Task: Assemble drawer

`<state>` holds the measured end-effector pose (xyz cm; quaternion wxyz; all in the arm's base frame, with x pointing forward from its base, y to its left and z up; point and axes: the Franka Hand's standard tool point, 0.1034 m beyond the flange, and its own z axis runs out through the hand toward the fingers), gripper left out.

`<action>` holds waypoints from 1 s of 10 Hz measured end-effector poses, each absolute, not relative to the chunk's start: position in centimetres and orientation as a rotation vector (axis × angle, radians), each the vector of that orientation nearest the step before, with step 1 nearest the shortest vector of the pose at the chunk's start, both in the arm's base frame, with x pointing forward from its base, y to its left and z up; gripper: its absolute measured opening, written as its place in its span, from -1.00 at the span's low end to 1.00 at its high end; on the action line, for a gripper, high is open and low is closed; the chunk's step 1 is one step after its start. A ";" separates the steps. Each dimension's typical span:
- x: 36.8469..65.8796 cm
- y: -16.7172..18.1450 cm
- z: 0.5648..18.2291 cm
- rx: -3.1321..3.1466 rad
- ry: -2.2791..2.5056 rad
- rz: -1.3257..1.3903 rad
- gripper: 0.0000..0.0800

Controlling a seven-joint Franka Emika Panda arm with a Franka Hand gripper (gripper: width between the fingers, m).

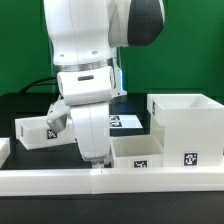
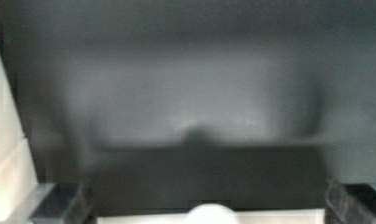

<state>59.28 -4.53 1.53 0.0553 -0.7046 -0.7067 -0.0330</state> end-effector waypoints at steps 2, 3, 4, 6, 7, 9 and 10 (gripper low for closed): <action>59.5 -4.5 1.5 -2.152 -2.157 -0.120 0.62; 59.1 -4.0 1.2 -2.147 -2.160 -0.126 0.62; 59.2 -3.1 1.2 -2.143 -2.156 -0.133 0.62; 59.3 -1.7 1.4 -2.156 -2.134 -0.143 0.62; 59.4 -0.7 1.4 -2.166 -2.116 -0.146 0.62; 59.4 -0.2 1.4 -2.183 -2.105 -0.134 0.62; 59.4 -0.1 1.4 -2.191 -2.117 -0.113 0.62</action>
Offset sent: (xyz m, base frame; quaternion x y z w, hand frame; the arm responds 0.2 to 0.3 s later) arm -0.0032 0.0309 0.0032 -0.0046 0.0264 0.0051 0.9996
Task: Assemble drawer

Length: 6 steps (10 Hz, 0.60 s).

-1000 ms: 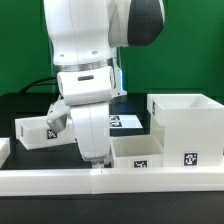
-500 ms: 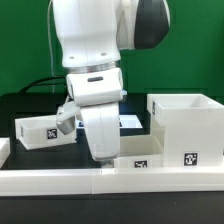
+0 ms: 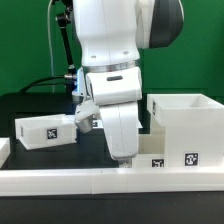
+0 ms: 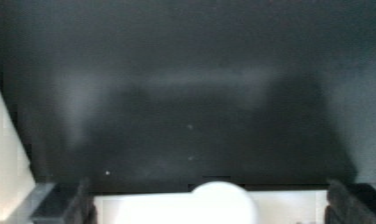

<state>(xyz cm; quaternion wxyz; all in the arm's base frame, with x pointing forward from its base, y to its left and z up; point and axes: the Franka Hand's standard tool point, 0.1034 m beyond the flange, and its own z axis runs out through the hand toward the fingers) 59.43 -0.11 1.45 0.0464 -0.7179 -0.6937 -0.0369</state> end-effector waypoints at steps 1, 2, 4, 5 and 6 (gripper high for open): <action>59.5 -0.1 1.5 -2.192 -2.129 -0.100 0.62; 59.5 0.5 1.5 -2.177 -2.152 -0.100 0.62; 59.6 1.0 1.5 -2.158 -2.174 -0.100 0.62; 59.5 0.9 1.4 -2.160 -2.172 -0.100 0.62; 59.5 0.9 1.4 -2.160 -2.172 -0.099 0.62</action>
Offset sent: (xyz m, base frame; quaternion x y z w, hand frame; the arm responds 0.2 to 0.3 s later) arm 0.0000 0.0000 0.0000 0.0000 0.0000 0.0000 1.0000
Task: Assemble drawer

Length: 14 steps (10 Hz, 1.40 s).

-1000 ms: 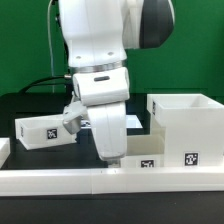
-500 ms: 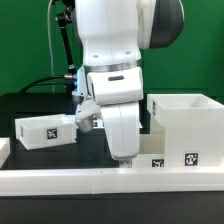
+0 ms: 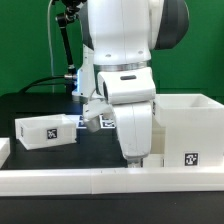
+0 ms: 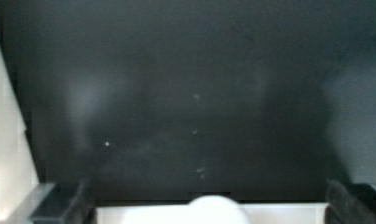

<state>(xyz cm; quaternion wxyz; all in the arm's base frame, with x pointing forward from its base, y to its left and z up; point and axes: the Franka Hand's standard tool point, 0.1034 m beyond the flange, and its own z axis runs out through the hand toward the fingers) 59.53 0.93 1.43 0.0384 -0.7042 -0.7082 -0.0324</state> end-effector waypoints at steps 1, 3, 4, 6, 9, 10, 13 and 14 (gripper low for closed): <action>59.5 1.0 1.4 -2.157 -2.174 -0.100 0.62; 59.3 1.9 1.4 -2.137 -2.185 -0.104 0.62; 59.4 2.5 1.5 -2.128 -2.192 -0.108 0.62; 59.6 3.7 1.8 -2.124 -2.187 -0.102 0.62; 59.6 2.5 1.6 -2.137 -2.180 -0.094 0.62; 59.6 0.8 1.6 -2.134 -2.188 -0.088 0.62; 58.7 -4.0 2.0 -2.205 -2.147 -0.110 0.62; 57.9 -4.8 2.1 -2.219 -2.128 -0.100 0.62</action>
Offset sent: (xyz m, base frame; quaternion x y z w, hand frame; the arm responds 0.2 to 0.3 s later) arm 0.0085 0.0243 0.0032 -0.0058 0.0027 -0.0596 0.9982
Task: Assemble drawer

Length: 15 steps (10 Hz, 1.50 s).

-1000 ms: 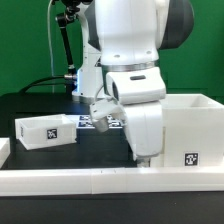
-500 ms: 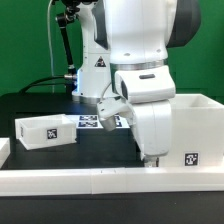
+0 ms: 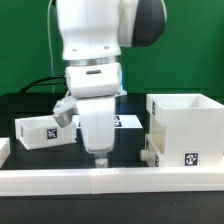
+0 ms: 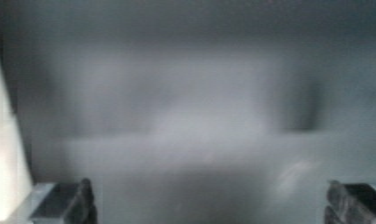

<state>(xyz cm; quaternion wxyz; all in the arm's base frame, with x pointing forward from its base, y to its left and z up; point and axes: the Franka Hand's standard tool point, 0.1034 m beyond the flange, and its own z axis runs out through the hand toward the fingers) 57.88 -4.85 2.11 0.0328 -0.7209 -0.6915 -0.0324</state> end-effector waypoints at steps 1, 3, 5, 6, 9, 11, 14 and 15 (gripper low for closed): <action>57.1 -5.4 2.4 -2.234 -2.113 -0.095 0.62; 54.8 -5.9 3.8 -2.278 -2.077 -0.079 0.62; 52.8 -6.8 4.9 -2.298 -2.068 -0.065 0.62; 52.7 -7.1 4.9 -2.309 -2.055 -0.063 0.62; 52.6 -6.9 4.8 -2.412 -1.925 -0.059 0.62; 52.6 -6.9 4.8 -2.501 -1.802 -0.054 0.62; 52.2 -6.9 4.7 -2.695 -1.508 -0.058 0.62; 51.4 -7.0 4.9 -2.768 -1.391 -0.074 0.62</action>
Offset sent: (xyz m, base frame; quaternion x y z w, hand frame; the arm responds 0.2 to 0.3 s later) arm -0.0409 -0.0106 0.0279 -0.0223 -0.0162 0.0478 0.9985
